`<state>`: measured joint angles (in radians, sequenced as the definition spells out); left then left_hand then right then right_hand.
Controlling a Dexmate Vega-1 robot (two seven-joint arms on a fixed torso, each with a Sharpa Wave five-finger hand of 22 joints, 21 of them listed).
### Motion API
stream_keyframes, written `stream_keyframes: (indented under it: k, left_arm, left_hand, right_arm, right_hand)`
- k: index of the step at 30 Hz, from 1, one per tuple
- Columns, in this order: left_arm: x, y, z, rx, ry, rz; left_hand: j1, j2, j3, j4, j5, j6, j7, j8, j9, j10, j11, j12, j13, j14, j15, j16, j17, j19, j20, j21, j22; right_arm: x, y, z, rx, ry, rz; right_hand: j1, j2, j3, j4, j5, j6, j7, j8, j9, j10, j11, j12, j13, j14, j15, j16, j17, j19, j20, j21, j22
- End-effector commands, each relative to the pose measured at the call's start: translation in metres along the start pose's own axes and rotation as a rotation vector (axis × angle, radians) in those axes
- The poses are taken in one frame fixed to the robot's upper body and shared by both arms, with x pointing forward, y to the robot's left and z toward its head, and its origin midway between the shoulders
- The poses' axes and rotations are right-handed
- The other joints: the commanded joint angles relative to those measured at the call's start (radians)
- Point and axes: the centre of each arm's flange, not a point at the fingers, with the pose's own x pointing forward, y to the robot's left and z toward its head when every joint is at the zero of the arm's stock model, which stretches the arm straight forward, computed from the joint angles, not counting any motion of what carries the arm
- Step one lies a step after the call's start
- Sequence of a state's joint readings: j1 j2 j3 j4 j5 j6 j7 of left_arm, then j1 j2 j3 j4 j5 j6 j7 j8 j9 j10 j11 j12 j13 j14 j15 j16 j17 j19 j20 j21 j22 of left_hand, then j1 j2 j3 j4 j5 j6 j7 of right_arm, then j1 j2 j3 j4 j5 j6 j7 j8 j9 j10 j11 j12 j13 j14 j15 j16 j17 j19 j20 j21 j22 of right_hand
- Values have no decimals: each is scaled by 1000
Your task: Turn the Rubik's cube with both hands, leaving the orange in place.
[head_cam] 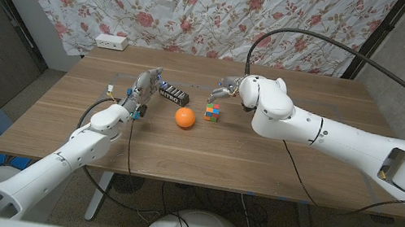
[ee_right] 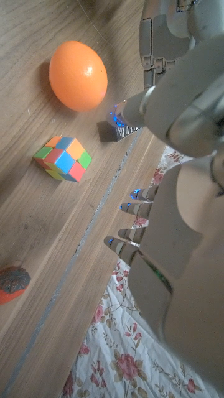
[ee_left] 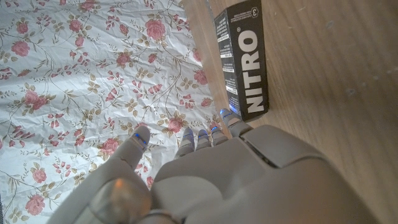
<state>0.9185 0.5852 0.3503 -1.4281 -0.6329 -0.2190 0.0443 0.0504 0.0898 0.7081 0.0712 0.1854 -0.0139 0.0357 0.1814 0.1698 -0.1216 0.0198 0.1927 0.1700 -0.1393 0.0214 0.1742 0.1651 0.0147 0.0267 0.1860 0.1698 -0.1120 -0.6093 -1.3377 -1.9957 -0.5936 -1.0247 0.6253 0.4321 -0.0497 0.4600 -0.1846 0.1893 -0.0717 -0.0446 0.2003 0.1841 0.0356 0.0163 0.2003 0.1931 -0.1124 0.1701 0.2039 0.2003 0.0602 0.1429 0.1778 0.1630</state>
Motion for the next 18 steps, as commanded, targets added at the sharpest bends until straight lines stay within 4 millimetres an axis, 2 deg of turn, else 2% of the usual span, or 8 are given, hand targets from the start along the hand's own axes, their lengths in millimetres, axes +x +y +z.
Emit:
stream_keyframes:
  k: [1, 18]
  left_arm:
    - [2, -2, 0, -10, 2, 1]
    - [1, -1, -3, -16, 2, 14]
  left_hand:
    - [-11, 70, 7, 1, 5, 4, 2, 5, 6, -2, 2, -1, 5, -6, 0, 3, 6, 0, 7, 6, 2]
    - [-12, 70, 9, 1, 5, 2, 2, 3, 6, -1, 2, -1, 5, -6, 0, 3, 5, 0, 7, 6, 2]
  right_arm:
    - [13, 1, 12, -59, 10, 43]
    - [26, 16, 23, -105, 31, 108]
  right_hand:
    - [17, -2, 11, -2, 2, -4, 8, 10, 4, -2, 3, -4, 6, 0, 8, 4, 3, -5, 8, 4, 3]
    - [45, -11, 19, -2, 5, 1, 7, 13, 5, 5, 4, 1, 7, 8, 8, 8, 3, -4, 10, 6, 3]
